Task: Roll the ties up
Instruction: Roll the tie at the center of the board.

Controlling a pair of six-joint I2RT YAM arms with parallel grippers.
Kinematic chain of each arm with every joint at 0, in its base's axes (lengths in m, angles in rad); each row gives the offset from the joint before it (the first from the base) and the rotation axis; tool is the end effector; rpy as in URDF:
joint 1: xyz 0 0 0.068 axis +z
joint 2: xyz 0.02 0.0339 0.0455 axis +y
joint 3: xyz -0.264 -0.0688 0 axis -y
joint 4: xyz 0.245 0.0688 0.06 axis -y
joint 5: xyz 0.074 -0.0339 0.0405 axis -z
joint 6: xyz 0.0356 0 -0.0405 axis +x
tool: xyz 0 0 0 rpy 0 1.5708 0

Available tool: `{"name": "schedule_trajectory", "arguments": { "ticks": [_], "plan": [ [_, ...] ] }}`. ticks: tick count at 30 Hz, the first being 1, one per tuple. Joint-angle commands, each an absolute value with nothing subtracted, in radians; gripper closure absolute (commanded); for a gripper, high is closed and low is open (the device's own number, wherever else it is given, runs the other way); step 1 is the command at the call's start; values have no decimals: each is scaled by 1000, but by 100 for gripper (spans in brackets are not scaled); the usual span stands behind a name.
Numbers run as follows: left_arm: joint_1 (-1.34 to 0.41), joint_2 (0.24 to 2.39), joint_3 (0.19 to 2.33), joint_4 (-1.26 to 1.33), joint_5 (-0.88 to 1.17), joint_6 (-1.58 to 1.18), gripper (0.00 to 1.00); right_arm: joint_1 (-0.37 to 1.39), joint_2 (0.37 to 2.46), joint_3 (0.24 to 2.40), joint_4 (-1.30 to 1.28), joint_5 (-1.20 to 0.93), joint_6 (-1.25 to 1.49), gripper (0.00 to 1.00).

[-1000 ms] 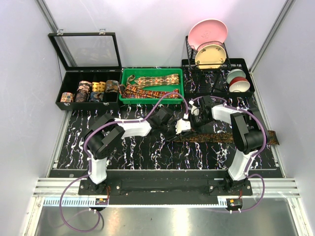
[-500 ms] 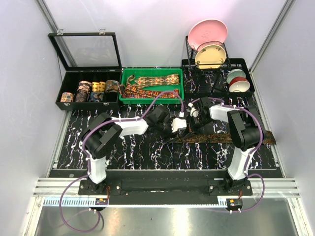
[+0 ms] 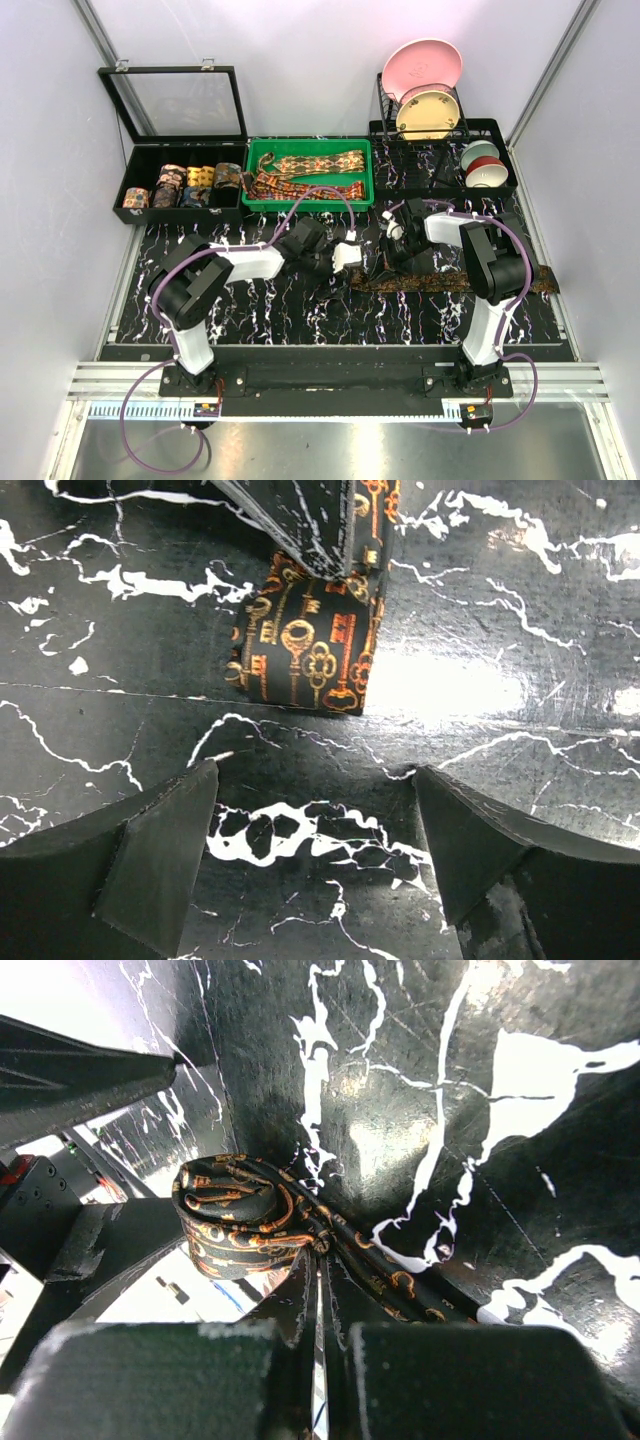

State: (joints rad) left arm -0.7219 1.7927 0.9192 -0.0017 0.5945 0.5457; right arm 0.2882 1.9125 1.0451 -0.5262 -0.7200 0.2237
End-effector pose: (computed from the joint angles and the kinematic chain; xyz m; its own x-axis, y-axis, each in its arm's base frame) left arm 0.2478 -0.2448 0.1423 -0.0685 0.6332 -0.7709 0.9972 0.0654 -0.0349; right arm 0.3102 0.1164 0.1150 -0.9924 -0.1202 -0.0279 -0.1077 0.7327 0.6720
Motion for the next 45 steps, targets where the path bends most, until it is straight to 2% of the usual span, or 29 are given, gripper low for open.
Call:
{"name": "schedule_trajectory", "arguments": {
  "ticks": [1,6,9,12,13,14,20,22,26,27,31,35,45],
  "plan": [
    [-719,1821,936,98,643,480,16,305,1930,1046,-503,-664,198,100],
    [-779,1874,980,103,601,523,14,304,1924,1040,-500,-670,195,100],
    [-805,1923,1029,51,551,547,17,304,1913,1039,-499,-678,193,100],
    [-824,1965,1077,-46,470,593,39,304,1901,1040,-500,-695,195,100],
    [-825,1968,1069,-61,434,609,55,305,1896,1040,-502,-702,198,100],
    [-825,1965,1063,-66,414,618,59,304,1891,1040,-502,-712,201,100],
    [-825,1910,979,-81,380,739,75,305,1849,1049,-519,-724,233,100],
    [-825,1885,941,-68,380,765,77,304,1842,1054,-520,-712,242,100],
    [-822,1884,942,-94,370,764,67,304,1865,1060,-529,-725,259,100],
    [-813,1878,945,-97,379,756,53,307,1874,1060,-526,-730,265,100],
    [-795,1838,931,-65,468,694,35,310,1920,1084,-525,-691,261,100],
    [-744,1784,901,15,580,542,28,311,1976,1101,-517,-667,253,100],
    [-696,1799,894,175,701,488,27,311,1999,1094,-503,-650,256,100]
  ]
}}
